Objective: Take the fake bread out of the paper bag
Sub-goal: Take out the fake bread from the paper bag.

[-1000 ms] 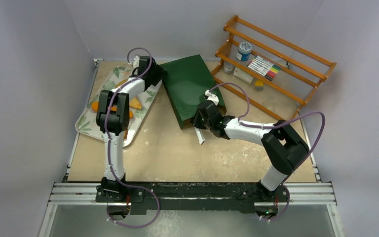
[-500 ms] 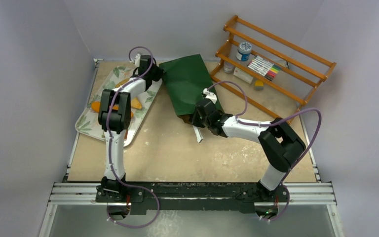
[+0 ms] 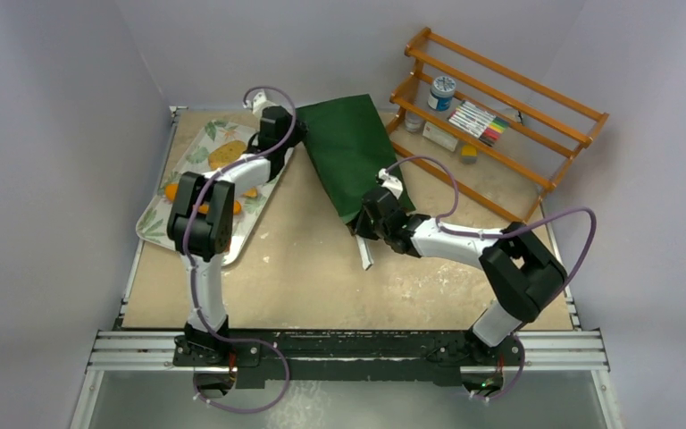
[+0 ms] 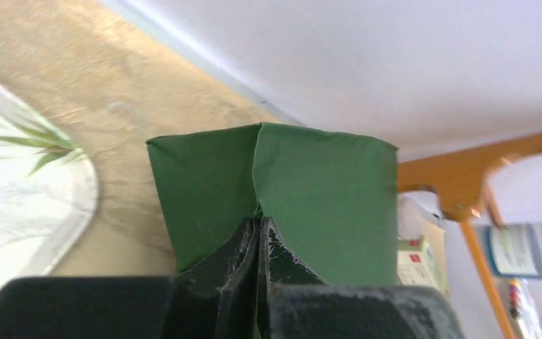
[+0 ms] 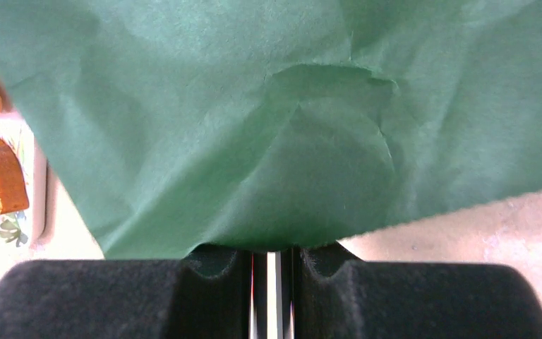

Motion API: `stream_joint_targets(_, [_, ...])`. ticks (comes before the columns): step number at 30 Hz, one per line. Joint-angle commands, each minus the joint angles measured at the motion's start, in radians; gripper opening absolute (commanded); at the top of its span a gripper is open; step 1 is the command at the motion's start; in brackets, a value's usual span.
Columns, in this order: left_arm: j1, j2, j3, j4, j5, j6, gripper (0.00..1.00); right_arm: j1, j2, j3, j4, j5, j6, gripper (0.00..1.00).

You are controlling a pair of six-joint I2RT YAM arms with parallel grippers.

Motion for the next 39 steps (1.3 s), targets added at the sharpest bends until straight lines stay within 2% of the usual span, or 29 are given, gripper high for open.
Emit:
stream_joint_targets(1, [-0.074, -0.204, -0.041, 0.24, -0.064, 0.143, 0.0, 0.0, -0.056, -0.05, -0.081, 0.041, 0.045, 0.16])
stream_joint_targets(6, [-0.111, -0.3, -0.133, 0.313, -0.066, 0.175, 0.0, 0.0, -0.08, -0.069, -0.084, 0.047, 0.049, 0.16])
stream_joint_targets(14, [-0.122, -0.356, -0.179, 0.268, -0.117, 0.185, 0.0, 0.001, -0.101, -0.087, -0.08, 0.049, 0.047, 0.16])
stream_joint_targets(19, [-0.124, -0.267, -0.094, 0.128, -0.132, 0.193, 0.0, 0.001, -0.083, -0.061, -0.099, 0.027, 0.018, 0.16])
stream_joint_targets(24, [-0.121, -0.209, -0.098, 0.083, -0.165, 0.184, 0.0, 0.001, -0.092, -0.031, -0.131, 0.063, -0.002, 0.16])
stream_joint_targets(39, [-0.067, -0.054, 0.088, -0.127, -0.189, 0.17, 0.0, 0.0, -0.252, -0.035, -0.287, 0.12, 0.004, 0.17])
